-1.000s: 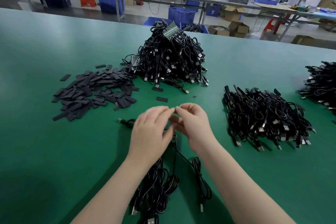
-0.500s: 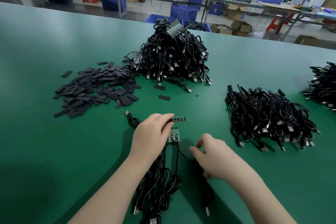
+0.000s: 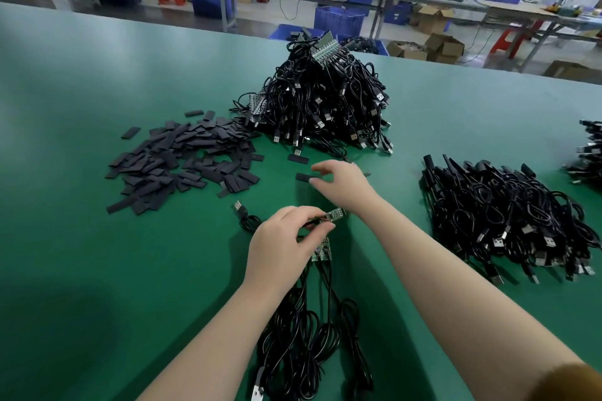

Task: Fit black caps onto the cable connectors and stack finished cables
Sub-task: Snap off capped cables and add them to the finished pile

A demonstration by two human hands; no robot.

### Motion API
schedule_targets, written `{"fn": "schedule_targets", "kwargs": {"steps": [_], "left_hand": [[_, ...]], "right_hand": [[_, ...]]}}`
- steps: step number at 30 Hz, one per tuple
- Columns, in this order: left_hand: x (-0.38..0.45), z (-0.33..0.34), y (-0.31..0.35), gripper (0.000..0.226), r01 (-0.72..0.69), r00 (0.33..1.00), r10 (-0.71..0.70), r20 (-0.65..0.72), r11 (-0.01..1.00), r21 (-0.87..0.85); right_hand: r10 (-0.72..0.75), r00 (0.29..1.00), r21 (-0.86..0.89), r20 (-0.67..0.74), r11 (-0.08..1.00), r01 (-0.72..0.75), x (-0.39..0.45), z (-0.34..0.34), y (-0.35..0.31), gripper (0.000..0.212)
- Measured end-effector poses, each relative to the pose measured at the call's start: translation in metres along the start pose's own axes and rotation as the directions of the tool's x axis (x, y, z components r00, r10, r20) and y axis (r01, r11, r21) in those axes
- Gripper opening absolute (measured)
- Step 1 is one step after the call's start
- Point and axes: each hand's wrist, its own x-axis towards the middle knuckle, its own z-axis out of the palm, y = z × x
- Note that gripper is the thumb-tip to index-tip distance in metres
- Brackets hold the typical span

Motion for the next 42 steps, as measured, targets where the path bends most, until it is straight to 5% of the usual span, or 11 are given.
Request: {"fn": "schedule_targets", "kwargs": {"steps": [5, 11, 17, 20, 25, 32, 42], "left_hand": [[0.0, 0.001, -0.004, 0.025, 0.017, 0.997, -0.024, -0.07, 0.995, -0.097], [0.003, 0.006, -0.004, 0.036, 0.018, 0.994, -0.033, -0.107, 0.991, -0.134], [0.005, 0.007, -0.005, 0.035, 0.029, 0.994, -0.042, -0.102, 0.992, -0.124], [0.003, 0.005, -0.006, 0.034, 0.023, 0.995, -0.032, -0.098, 0.995, -0.099], [0.003, 0.006, -0.002, 0.026, 0.01, 0.997, -0.015, -0.07, 0.997, -0.073], [0.0, 0.006, 0.001, 0.014, 0.002, 0.999, -0.003, -0.037, 1.0, -0.03], [-0.005, 0.005, 0.0, 0.025, -0.055, 0.997, 0.058, 0.046, 0.997, -0.062]], "right_hand": [[-0.016, 1.0, -0.191, -0.002, 0.981, 0.015, 0.031, 0.017, -0.001, 0.034], [-0.014, 0.999, -0.127, 0.05, 0.992, 0.021, 0.056, 0.011, -0.008, 0.013], [-0.008, 1.0, -0.02, 0.009, 1.0, 0.008, 0.057, 0.011, -0.007, 0.028], [0.016, 0.994, 0.201, -0.113, 0.98, 0.007, 0.039, 0.018, -0.009, 0.009], [0.271, 0.952, 0.816, -0.14, 0.577, -0.044, -0.019, 0.015, -0.016, 0.012], [0.47, 0.877, 0.965, -0.105, 0.263, -0.025, -0.104, 0.017, 0.005, 0.018], [0.367, 0.912, 0.958, -0.182, 0.273, 0.081, -0.131, 0.032, 0.01, 0.024]]}}
